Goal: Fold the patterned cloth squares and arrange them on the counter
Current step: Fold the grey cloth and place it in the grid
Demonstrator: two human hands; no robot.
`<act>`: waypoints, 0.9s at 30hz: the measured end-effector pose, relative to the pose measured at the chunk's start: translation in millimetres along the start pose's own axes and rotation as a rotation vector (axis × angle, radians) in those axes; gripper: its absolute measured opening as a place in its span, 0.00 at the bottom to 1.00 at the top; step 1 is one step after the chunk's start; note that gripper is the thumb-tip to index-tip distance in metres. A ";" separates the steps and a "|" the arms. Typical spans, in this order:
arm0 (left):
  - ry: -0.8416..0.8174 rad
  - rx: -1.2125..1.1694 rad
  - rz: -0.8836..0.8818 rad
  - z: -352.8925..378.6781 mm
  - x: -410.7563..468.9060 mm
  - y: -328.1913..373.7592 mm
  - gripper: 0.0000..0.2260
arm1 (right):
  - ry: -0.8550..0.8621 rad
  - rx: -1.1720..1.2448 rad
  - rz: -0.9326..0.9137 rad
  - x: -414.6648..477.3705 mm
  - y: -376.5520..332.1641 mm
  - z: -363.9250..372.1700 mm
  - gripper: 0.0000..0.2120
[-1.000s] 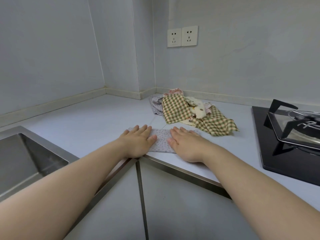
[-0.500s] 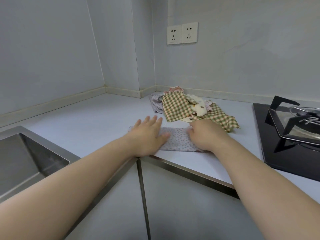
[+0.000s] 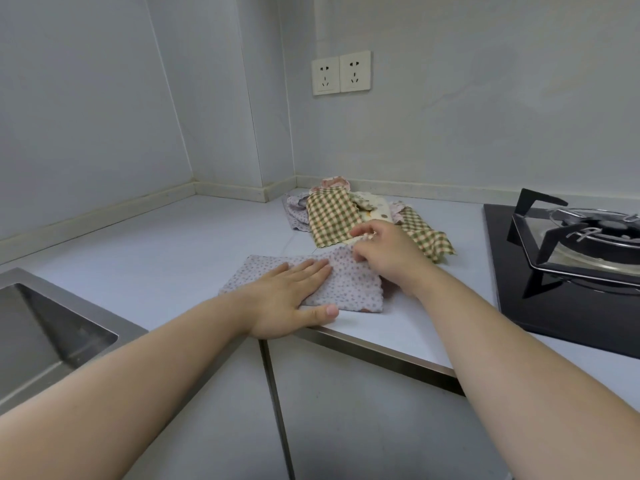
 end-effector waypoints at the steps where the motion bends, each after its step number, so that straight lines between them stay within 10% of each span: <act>1: 0.013 -0.011 -0.016 0.4 0.7 0.1 0.44 | 0.028 0.090 0.021 0.3 -1.7 -0.5 0.15; 9: 0.140 -0.125 -0.145 -2.7 3.5 13.1 0.49 | 0.045 0.691 0.062 -1.0 -13.5 -5.4 0.25; 17: 0.299 -0.668 -0.254 -15.2 -4.6 18.6 0.15 | -0.056 0.901 0.053 -1.3 -17.8 -9.8 0.18; 22: 0.640 -0.521 -0.140 -29.1 -11.7 21.4 0.06 | -0.126 0.898 0.107 -3.9 -17.1 -5.8 0.19; 27: 0.872 -0.485 -0.244 -47.0 -12.9 15.6 0.17 | -0.187 0.898 0.134 -4.0 -17.1 -5.0 0.18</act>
Point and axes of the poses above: each hand's wrist, its own x-axis towards the middle knuckle, its own z-axis out of the palm, y = z × x, the point moved 2 cm from there along x, towards the middle knuckle, and after that the axes turned 12 degrees about x, right-handed, at the moved point
